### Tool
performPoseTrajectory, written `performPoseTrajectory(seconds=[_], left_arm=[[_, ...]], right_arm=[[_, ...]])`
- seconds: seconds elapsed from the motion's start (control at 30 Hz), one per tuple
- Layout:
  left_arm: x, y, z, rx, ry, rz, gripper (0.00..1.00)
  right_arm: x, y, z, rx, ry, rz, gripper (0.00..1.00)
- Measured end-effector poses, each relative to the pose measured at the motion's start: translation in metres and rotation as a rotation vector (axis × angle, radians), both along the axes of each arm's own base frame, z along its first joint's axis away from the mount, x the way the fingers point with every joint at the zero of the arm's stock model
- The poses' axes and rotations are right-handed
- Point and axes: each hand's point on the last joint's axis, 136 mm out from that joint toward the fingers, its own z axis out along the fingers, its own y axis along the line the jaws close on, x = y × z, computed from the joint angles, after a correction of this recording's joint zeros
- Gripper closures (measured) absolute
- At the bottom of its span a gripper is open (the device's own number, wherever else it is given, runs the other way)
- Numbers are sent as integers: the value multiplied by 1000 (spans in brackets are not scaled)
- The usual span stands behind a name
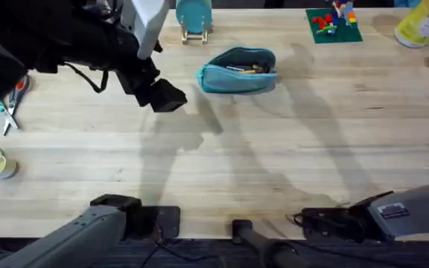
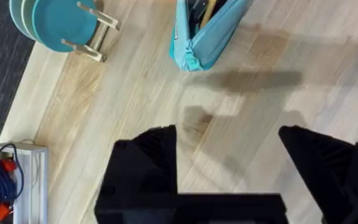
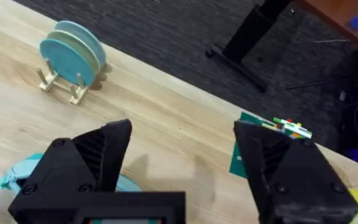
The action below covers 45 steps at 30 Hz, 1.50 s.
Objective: Unzip the bag, pick up the pens from the table one at a time and place them inside, then zip the bag closed.
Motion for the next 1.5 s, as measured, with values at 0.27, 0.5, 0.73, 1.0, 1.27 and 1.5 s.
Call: performPoseTrajectory(seconds=[0.27,0.5,0.73,1.0,1.27,1.5], left_arm=[[0,0,0,0,0,0,8],[0,0,0,0,0,0,8],[0,0,0,0,0,0,8],[0,0,0,0,0,0,7],[0,0,0,0,0,0,7],[0,0,0,0,0,0,8]], right_arm=[[0,0,-23,-25,71,0,5],[-39,-8,-66,-106,296,12,5],[-91,24,-95,-119,503,153,6],[-150,89,-102,76,692,337,6],[-157,110,-97,150,705,374,5],[-157,111,-96,158,707,373,6]])
